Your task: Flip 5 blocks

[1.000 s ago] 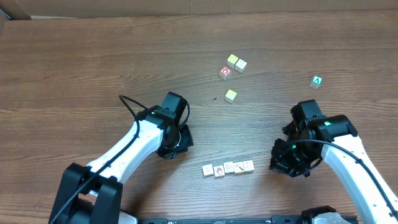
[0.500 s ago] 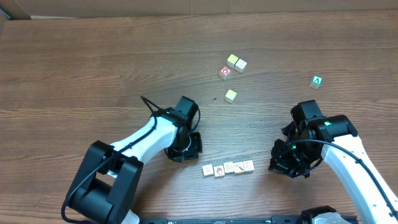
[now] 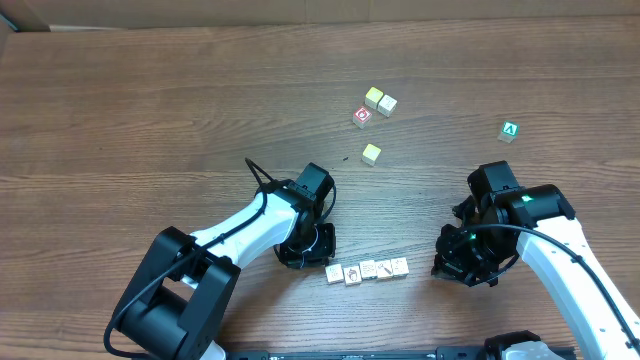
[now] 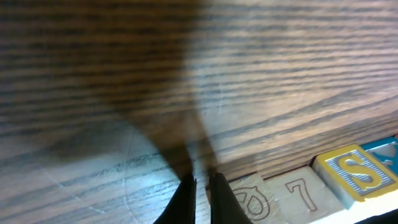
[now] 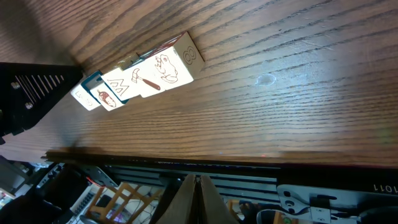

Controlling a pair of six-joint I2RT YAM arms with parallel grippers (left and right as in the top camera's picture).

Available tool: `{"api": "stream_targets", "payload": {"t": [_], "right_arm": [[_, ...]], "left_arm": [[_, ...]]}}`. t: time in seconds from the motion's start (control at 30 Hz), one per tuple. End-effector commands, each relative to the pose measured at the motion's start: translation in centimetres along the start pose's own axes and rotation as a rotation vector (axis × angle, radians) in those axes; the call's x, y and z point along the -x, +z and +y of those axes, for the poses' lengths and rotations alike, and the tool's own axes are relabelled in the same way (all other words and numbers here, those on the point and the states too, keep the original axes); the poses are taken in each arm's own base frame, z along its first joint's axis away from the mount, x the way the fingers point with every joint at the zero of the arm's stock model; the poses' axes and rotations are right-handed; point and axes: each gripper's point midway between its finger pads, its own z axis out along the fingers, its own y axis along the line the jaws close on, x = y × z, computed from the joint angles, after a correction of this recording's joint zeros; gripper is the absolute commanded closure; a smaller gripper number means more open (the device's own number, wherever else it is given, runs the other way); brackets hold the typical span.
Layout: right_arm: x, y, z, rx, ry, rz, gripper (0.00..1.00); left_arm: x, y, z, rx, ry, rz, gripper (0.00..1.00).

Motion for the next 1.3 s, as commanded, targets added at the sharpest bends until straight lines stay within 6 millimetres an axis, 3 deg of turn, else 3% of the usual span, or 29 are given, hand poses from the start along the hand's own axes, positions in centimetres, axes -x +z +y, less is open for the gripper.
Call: {"api": "stream_targets", "payload": {"t": [0.0,1.27], "right_arm": [[0.0,-0.1,0.1,0.010,-0.007,-0.005,0.96],[0.1,-0.1,0.1,0.012,-0.015,-0.007,0.96]], "left_arm": [[-0.3,0.7,0.4,0.025,0.012,0.023,0.96],[-0.2,0.6,-1.7,-0.089,0.197,0.025,0.96]]}}
